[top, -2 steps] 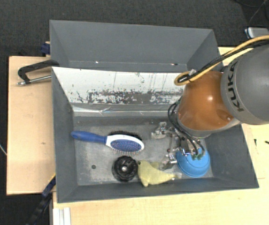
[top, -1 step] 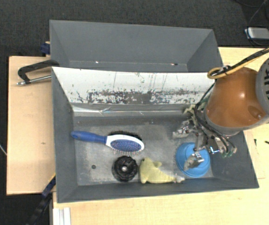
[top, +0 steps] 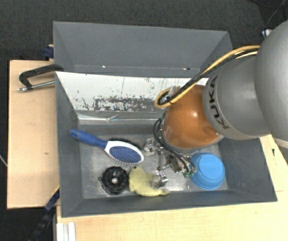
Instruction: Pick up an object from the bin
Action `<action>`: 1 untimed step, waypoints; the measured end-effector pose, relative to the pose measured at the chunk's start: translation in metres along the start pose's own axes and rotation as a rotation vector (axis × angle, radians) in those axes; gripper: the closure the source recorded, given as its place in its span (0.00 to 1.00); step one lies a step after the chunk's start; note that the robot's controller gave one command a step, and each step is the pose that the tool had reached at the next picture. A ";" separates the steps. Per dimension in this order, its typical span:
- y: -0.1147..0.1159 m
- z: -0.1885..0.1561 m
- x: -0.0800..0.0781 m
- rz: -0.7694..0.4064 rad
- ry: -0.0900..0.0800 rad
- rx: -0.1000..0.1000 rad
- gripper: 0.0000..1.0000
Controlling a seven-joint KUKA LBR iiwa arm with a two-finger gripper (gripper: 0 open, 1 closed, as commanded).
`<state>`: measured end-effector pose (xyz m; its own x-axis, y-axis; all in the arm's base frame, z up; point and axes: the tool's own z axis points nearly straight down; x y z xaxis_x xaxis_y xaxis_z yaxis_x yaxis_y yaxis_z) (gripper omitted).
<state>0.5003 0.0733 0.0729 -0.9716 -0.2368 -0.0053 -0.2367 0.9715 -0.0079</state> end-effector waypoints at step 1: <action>0.081 0.000 -0.038 -0.110 -0.001 -0.006 0.00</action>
Offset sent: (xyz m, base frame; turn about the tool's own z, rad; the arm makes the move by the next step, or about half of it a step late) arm 0.0153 0.0862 -0.0029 -0.1066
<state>0.5182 0.1607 0.0727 -0.9397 -0.3421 -0.0060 -0.3421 0.9397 -0.0027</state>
